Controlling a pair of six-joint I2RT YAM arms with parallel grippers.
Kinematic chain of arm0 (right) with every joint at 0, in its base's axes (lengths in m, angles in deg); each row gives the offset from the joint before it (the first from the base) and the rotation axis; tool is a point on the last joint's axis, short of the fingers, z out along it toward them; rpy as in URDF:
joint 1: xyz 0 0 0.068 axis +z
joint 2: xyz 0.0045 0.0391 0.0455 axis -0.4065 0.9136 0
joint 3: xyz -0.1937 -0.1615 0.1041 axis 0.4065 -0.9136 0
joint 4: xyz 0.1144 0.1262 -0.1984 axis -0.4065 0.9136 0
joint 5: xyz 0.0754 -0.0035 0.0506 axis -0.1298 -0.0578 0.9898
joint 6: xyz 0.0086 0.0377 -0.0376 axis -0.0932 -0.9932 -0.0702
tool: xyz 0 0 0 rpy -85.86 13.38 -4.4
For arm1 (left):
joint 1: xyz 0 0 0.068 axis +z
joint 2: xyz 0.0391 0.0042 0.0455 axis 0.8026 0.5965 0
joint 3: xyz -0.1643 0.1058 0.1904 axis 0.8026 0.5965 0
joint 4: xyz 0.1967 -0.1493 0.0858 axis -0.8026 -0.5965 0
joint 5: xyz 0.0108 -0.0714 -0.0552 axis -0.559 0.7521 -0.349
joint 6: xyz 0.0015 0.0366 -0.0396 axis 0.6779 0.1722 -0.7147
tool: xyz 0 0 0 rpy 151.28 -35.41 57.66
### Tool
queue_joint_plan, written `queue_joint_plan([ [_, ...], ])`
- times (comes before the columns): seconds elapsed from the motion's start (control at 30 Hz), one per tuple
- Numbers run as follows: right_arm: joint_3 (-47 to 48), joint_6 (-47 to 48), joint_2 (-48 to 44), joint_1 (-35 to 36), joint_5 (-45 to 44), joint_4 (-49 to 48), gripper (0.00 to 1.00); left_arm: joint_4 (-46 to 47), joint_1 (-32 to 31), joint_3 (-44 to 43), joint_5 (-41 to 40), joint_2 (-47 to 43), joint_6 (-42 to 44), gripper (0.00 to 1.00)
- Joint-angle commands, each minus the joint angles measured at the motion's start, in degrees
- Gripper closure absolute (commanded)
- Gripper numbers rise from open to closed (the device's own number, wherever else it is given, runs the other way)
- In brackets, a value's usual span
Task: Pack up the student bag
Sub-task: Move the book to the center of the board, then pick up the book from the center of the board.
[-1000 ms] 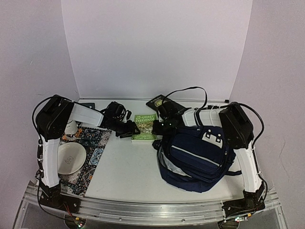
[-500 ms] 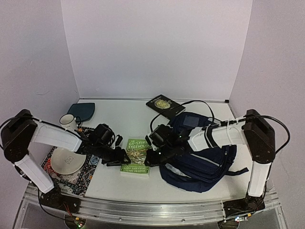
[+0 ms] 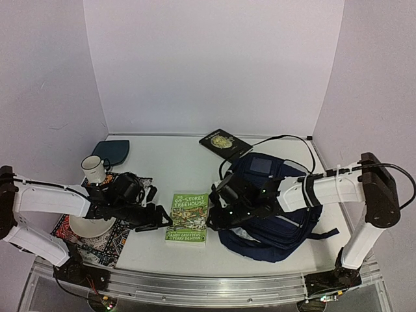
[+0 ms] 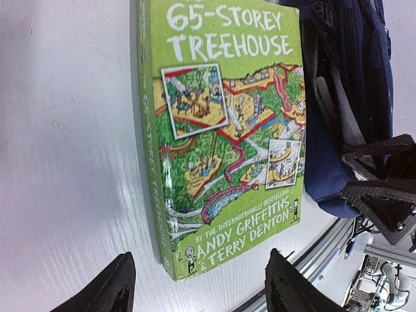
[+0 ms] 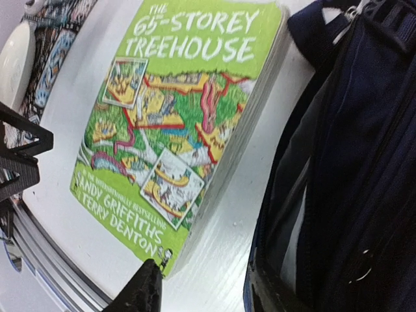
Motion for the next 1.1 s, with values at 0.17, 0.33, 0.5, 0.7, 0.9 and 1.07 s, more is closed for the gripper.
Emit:
queue_joint_plan([
  [0.17, 8.8, -1.15, 7.06, -1.09, -8.07, 0.63, 0.39, -0.75, 6.43, -10.82, -1.3, 7.19, 8.29, 0.3],
  [0.33, 12.24, -2.29, 11.48, -1.87, -6.17, -0.48, 0.4, 1.66, 6.75, -12.83, 1.13, 12.57, 9.59, 0.3],
  [0.5, 13.28, -4.28, 15.21, -2.73, -4.65, -1.31, 0.42, 4.47, 6.76, -12.88, 3.49, 15.7, 9.08, 0.32],
  [0.7, 13.42, -6.42, 18.62, -3.69, -3.29, -2.53, 0.42, 8.08, 6.67, -11.48, 7.31, 18.25, 7.78, 0.34],
  [0.9, 13.55, -6.87, 20.86, -4.37, 1.13, -5.35, 0.41, 12.49, 5.78, -9.54, 9.48, 19.67, 5.39, 0.36],
  [1.07, 12.04, -6.76, 19.31, -4.87, 7.59, -10.83, 0.47, 16.65, 4.97, -7.7, 10.04, 20.07, 2.37, 0.39],
])
